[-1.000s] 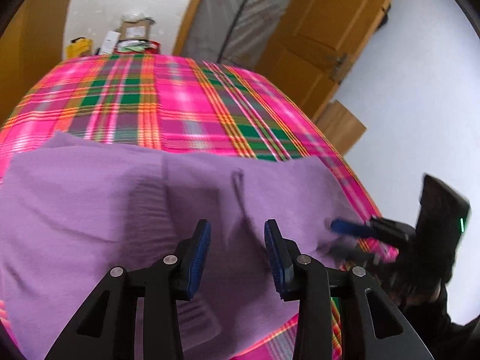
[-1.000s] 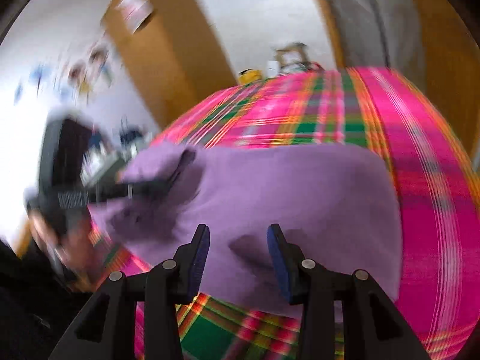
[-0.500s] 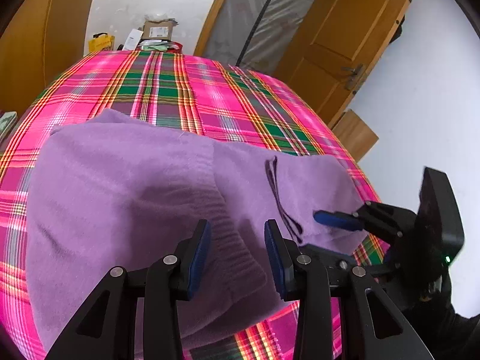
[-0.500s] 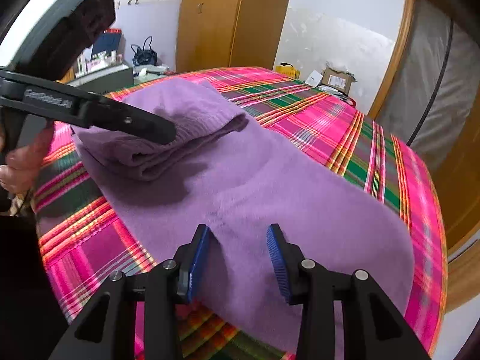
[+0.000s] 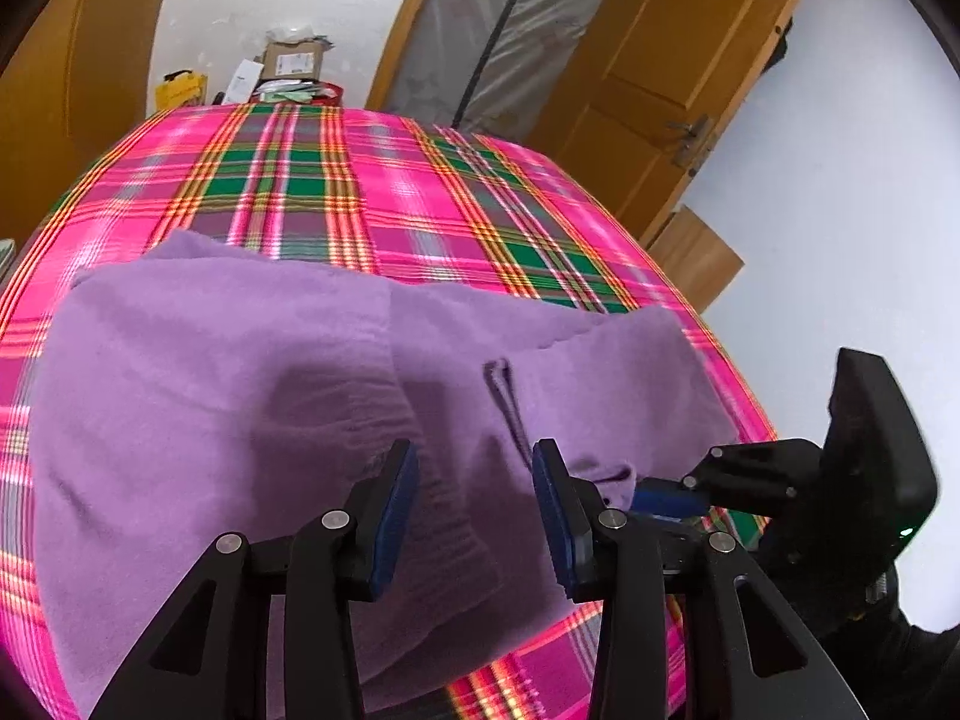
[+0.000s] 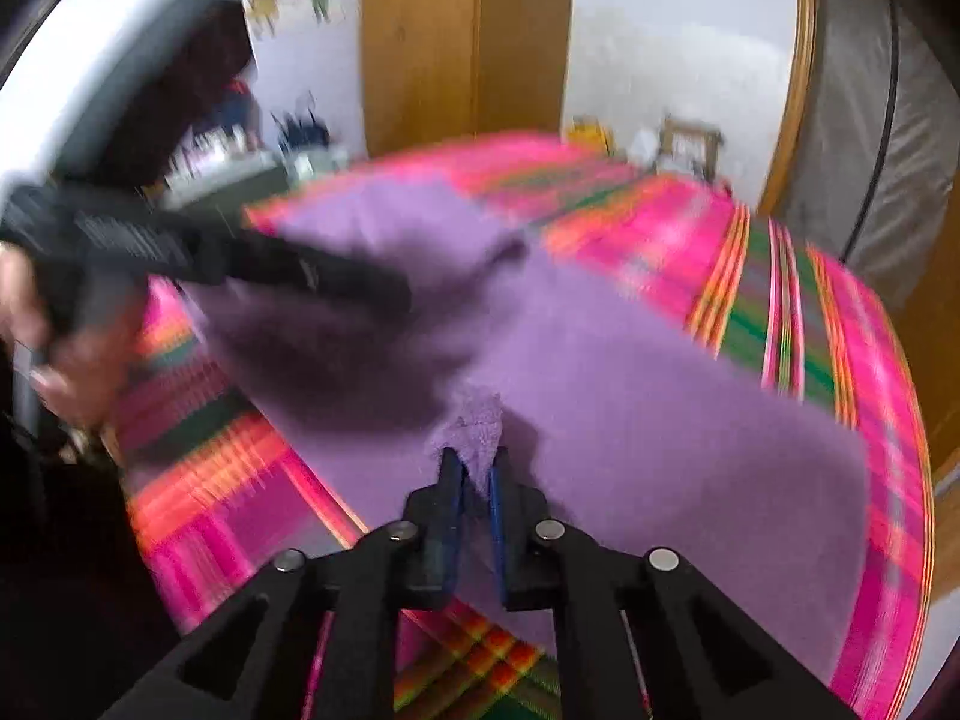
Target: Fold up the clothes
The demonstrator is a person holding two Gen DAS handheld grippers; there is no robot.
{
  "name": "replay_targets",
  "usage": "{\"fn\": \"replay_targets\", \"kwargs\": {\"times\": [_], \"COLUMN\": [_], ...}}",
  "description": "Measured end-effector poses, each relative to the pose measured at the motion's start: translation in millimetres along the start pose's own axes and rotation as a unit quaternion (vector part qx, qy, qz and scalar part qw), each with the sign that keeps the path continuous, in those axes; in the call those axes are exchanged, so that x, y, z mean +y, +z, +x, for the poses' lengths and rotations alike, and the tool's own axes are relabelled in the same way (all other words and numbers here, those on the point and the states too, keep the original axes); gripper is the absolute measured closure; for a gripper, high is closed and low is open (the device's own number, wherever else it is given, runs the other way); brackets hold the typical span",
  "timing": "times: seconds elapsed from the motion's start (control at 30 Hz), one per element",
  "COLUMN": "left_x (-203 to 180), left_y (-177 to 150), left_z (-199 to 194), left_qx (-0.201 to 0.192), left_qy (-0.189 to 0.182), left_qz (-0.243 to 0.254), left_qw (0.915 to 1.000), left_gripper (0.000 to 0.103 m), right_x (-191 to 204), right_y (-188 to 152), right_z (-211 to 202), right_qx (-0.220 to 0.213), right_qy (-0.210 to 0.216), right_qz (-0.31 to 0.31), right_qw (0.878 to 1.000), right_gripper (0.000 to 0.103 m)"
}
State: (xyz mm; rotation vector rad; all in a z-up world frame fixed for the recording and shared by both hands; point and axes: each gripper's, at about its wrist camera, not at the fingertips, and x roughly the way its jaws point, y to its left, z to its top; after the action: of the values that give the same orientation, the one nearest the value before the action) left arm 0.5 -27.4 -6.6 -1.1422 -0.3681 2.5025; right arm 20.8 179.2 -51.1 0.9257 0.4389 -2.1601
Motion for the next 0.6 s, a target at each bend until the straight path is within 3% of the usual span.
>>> {"fn": "replay_targets", "kwargs": {"times": [0.1, 0.23, 0.33, 0.4, 0.5, 0.6], "left_x": [-7.3, -25.6, -42.2, -53.7, -67.9, -72.1], "left_y": [2.7, 6.7, 6.4, 3.5, -4.2, -14.9], "left_z": [1.2, 5.5, 13.9, 23.2, 39.3, 53.9], "left_qx": [-0.001, -0.002, 0.005, 0.015, 0.037, 0.064], "left_qy": [-0.008, -0.034, -0.052, -0.060, -0.065, -0.069], "left_qz": [0.009, 0.028, 0.050, 0.068, 0.090, 0.103], "left_qw": [0.9999, 0.9990, 0.9974, 0.9958, 0.9932, 0.9902], "left_gripper": [0.061, 0.061, 0.061, 0.060, 0.060, 0.057], "right_x": [-6.1, -21.9, -50.1, -73.8, -111.4, -139.5], "right_y": [2.0, -2.6, -16.0, -32.6, -62.3, -90.3], "right_z": [-13.0, -34.1, -51.0, -63.8, -82.6, -93.3], "right_qx": [-0.022, -0.054, -0.064, -0.074, -0.091, -0.098], "right_qy": [0.021, 0.031, -0.007, -0.034, -0.072, -0.077], "right_qz": [0.029, 0.069, 0.133, 0.198, 0.301, 0.377], "right_qw": [0.999, 0.996, 0.989, 0.977, 0.946, 0.918], "right_gripper": [0.081, 0.080, 0.080, 0.080, 0.080, 0.074]}}
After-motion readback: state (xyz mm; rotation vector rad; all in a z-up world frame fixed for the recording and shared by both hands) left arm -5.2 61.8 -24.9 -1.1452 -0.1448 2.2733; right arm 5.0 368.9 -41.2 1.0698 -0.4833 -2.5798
